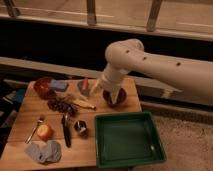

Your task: Place grapes in metal cup

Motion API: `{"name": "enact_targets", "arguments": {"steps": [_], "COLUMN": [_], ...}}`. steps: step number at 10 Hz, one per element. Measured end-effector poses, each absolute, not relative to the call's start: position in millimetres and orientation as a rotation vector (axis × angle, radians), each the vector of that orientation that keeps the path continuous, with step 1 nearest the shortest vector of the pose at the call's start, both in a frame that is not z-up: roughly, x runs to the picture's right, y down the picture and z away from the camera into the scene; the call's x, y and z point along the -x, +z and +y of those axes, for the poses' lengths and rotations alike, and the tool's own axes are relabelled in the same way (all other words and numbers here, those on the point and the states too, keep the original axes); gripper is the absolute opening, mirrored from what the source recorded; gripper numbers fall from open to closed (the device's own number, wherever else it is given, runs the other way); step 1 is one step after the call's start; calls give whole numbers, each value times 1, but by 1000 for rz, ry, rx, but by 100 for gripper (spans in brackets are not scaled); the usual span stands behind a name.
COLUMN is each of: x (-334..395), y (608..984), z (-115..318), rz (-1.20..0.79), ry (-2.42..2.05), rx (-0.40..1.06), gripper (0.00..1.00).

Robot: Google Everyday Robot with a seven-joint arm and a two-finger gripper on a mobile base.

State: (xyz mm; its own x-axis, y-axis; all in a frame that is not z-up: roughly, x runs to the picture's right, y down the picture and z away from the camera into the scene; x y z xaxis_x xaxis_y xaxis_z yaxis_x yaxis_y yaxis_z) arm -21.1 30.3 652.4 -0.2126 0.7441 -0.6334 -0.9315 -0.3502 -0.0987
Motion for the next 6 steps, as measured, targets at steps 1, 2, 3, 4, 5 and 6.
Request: {"name": "enact_targets", "arguments": {"steps": [1,2,3,4,5,6], "x": [47,71,71,67,69,69], "y": [653,651,652,652,652,652], "z": [30,30,31,31,31,32], "rz": [355,338,341,346,345,354], "ry": [1759,1715,1710,1713,1709,1703], "rx": [743,765,763,760,761,751], "gripper": [70,70,70,70,70,70]}}
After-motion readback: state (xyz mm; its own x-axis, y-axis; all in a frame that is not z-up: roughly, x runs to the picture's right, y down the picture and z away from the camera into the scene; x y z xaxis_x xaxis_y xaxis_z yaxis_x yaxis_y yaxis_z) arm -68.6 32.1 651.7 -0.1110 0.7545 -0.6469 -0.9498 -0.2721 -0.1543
